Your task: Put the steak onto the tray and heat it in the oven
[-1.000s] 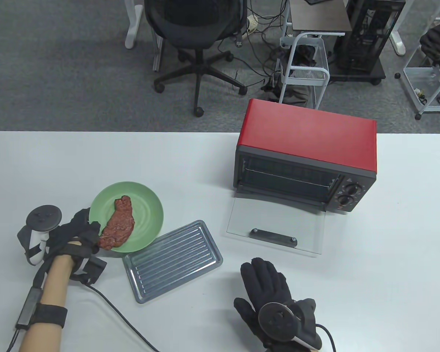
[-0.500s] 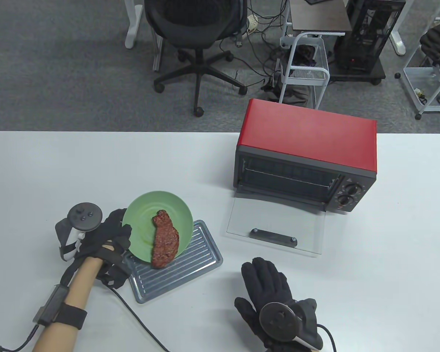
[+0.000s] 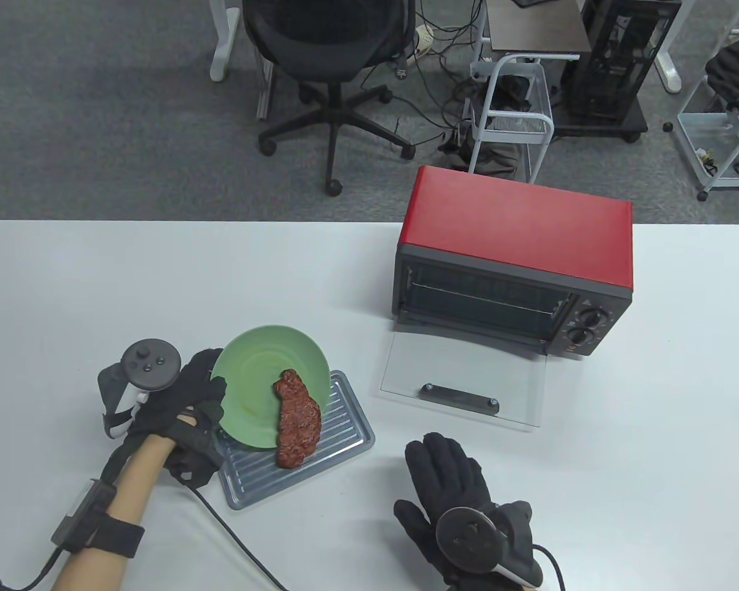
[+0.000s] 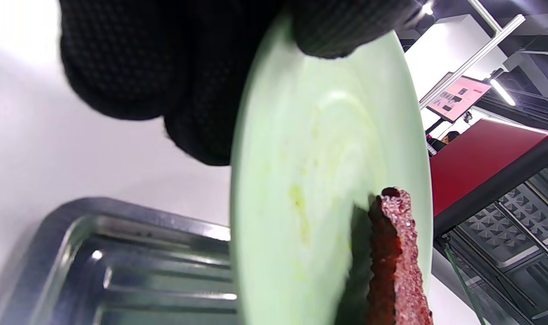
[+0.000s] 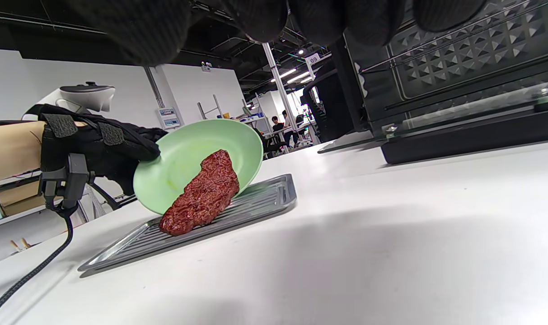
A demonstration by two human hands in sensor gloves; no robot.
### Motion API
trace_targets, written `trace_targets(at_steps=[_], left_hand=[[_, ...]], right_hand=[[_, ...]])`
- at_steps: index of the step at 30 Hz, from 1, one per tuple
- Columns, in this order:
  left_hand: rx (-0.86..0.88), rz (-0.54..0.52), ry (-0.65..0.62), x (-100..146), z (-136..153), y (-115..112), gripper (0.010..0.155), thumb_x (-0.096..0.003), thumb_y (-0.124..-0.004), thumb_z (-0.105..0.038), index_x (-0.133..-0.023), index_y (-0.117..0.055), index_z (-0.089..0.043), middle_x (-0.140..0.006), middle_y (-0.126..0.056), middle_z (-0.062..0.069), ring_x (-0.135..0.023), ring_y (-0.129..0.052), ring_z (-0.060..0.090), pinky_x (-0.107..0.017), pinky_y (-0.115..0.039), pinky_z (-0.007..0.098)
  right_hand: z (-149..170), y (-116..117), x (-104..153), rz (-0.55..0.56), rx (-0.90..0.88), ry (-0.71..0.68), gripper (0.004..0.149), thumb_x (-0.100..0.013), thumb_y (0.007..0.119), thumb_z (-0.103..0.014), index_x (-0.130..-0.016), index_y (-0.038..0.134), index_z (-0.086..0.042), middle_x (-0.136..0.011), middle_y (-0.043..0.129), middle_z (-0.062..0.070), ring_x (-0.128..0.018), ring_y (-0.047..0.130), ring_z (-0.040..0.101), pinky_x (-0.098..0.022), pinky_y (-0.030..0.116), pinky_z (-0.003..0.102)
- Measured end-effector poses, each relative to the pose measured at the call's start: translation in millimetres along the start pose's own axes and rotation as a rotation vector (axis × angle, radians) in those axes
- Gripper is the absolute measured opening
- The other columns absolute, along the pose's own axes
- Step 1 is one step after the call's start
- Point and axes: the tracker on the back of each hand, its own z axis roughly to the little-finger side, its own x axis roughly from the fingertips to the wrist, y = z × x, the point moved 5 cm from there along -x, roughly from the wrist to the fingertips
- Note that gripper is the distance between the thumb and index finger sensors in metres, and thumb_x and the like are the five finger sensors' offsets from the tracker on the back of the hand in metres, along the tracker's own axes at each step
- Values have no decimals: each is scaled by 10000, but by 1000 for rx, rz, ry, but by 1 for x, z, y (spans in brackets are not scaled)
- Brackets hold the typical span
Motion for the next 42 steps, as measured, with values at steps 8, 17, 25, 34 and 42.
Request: trace_targets(at_steps=[8,17,25,34,42], left_hand=[[-79,-54,7,6,-8,16,558,-482,-772,-324,-1026,-666,-267,-772,-919,97,-450,-1091,284,-357,-937,457],[-182,-133,12,6,-12,29,560,-484,-770,-328,-1030,-669,-259,-770,-919,98,-445,-1090,281,-354,-935,458],[-240,-232,24,9,-19,40,551,-484,-770,-339,-1023,-690,-261,-752,-930,94,-413,-1090,270,-336,-937,453],[-260,-292,9,13,-16,51,542,-483,-774,-343,-1016,-706,-269,-750,-931,93,-412,-1086,273,-338,-932,458],[-305,-384,-9,19,-23,57,541,-482,-777,-348,-1014,-708,-276,-759,-930,92,-424,-1086,280,-349,-930,463]], right_hand=[[0,0,0,-4,-7,2,819,-502,688,-507,-1132,426,-54,-1138,419,298,-996,505,586,-645,509,724],[1,1,0,-15,-11,9,818,-502,687,-507,-1132,427,-54,-1137,417,301,-995,505,588,-645,509,724],[3,1,-1,-24,-14,21,819,-503,686,-508,-1132,423,-54,-1137,416,301,-995,504,588,-645,509,724],[3,1,-2,-24,-16,21,820,-503,686,-507,-1133,422,-55,-1138,414,302,-996,503,587,-645,509,724],[4,1,-2,-25,-17,23,819,-504,686,-507,-1133,422,-53,-1137,415,301,-995,502,588,-645,509,724]])
